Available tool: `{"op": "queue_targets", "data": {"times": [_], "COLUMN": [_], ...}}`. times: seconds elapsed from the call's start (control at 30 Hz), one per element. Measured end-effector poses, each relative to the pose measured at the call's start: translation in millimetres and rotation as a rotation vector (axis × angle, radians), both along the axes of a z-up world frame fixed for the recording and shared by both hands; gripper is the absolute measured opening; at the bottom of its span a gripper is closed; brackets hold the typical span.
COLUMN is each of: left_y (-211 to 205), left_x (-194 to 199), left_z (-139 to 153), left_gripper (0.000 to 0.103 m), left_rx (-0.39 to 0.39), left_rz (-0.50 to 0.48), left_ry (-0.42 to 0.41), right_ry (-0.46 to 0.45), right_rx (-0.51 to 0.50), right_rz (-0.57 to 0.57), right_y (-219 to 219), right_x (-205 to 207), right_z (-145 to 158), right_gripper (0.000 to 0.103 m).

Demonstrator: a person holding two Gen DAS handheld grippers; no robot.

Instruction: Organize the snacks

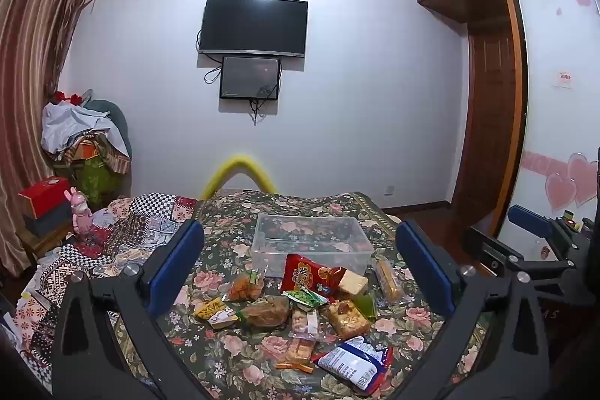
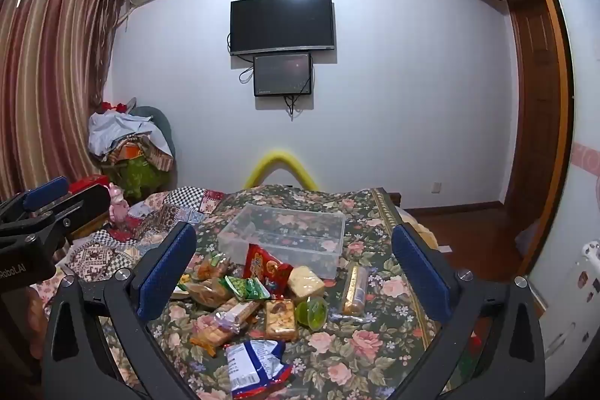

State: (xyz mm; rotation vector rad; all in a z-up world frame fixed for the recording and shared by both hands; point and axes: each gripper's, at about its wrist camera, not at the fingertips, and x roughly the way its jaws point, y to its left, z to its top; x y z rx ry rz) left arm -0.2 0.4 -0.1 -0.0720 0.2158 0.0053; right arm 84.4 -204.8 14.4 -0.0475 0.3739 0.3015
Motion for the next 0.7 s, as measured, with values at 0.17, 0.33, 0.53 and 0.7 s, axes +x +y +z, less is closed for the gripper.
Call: {"op": "queue_targets", "data": {"times": [0.17, 0.33, 0.53, 0.7], "left_y": [-0.1, -0.9, 0.7, 0.7], "left_x": [-1.1, -0.5, 2.6, 3.0], "left_z": [0.2, 2.3, 1.1, -2.7], "left_gripper": [0.103, 0.103, 0.103, 0.103], "left_rx": [0.002, -0.001, -0.006, -0.003], "left_rz": [0.003, 0.007, -0.002, -0.005], "left_ry": [-0.001, 0.007, 0.012, 0.001], "right_ry": [-0.005, -0.004, -0.007, -0.007], "right_rx": [0.000, -0.003, -0.002, -0.002], "right_rz": [0.002, 0.001, 0.001, 0.002], "right_y": [-0.1, 0.0, -0.2, -0.5], "right_x": [-0.6, -0.4, -0.7, -1.3], "right_z": [0.3, 0.2, 0.1, -0.3], "right_gripper": [0.103, 0.103, 0.103, 0.103]}}
